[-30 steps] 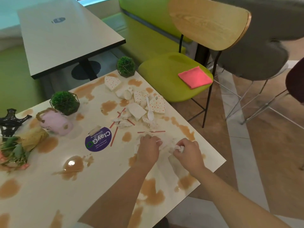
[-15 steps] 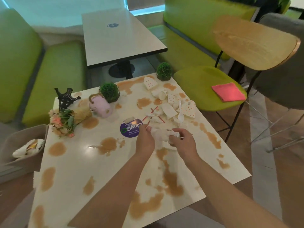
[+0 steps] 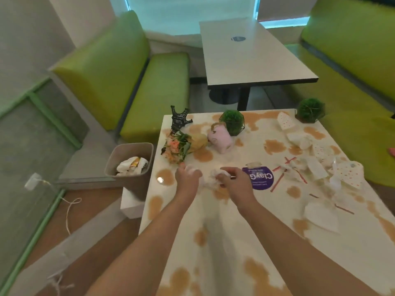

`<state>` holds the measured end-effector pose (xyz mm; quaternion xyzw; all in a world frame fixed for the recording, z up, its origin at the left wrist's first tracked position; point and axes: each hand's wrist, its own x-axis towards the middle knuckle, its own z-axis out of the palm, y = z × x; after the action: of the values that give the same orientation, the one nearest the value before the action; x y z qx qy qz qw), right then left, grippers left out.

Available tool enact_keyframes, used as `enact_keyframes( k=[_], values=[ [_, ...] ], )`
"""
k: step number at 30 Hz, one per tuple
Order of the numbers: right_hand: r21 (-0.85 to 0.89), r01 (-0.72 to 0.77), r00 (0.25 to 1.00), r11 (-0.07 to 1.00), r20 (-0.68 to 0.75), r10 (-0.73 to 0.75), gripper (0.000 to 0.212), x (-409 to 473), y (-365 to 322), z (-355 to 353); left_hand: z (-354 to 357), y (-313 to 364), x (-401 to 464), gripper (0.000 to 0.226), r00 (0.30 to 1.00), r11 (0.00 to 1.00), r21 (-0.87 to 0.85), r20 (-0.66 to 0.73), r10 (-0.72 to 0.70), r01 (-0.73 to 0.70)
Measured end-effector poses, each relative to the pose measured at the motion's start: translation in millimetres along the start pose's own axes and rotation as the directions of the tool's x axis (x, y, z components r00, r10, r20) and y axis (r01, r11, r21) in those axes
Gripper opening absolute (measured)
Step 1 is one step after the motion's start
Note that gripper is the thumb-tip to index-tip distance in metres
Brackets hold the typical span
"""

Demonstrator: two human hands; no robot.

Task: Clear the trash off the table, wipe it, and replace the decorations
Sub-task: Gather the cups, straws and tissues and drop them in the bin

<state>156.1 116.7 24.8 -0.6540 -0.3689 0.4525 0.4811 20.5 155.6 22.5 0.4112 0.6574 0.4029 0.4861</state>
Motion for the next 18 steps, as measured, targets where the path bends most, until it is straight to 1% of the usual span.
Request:
enact_keyframes(
  k=[1,2,4,6,8,10,14,16,18],
  values=[
    [-0.029,0.021,1.0,0.999,0.02,-0.021,0.016,3,-4,21,-19,-2,12,0.036,0.999,0.999,0.032,-0.032,-0.029,0.03],
    [-0.054,0.049,0.998,0.997,0.04,-0.047,0.014,5,-8,42,-37,-4,22,0.044,0.997,0.994,0.093,-0.06,-0.045,0.05],
    [-0.098,0.087,0.994,0.991,0.075,-0.079,0.017,11,-16,84,-74,-11,45,0.044,0.995,0.972,0.229,-0.101,-0.028,0.05],
    [-0.101,0.077,0.994,0.992,0.087,-0.068,0.016,18,-21,127,-113,-20,71,0.036,0.992,0.957,0.287,-0.124,0.005,0.031],
    [-0.097,0.066,0.994,0.993,0.093,-0.057,0.019,25,-26,162,-147,-29,92,0.027,0.988,0.954,0.298,-0.145,0.06,-0.015],
    [-0.128,0.08,0.994,0.988,0.09,-0.069,0.023,37,-29,199,-182,-34,111,0.023,0.979,0.948,0.319,-0.189,0.079,-0.015],
    [-0.196,0.096,0.991,0.976,0.11,-0.076,0.015,63,-30,256,-230,-37,144,0.031,0.951,0.962,0.271,-0.306,0.046,0.04],
    [-0.215,0.095,0.99,0.972,0.121,-0.07,0.012,75,-29,278,-246,-41,164,0.03,0.949,0.955,0.287,-0.314,0.017,0.078],
    [-0.246,0.097,0.99,0.964,0.12,-0.069,0.011,86,-26,302,-259,-48,184,0.029,0.955,0.941,0.329,-0.296,0.023,0.079]
  ],
)
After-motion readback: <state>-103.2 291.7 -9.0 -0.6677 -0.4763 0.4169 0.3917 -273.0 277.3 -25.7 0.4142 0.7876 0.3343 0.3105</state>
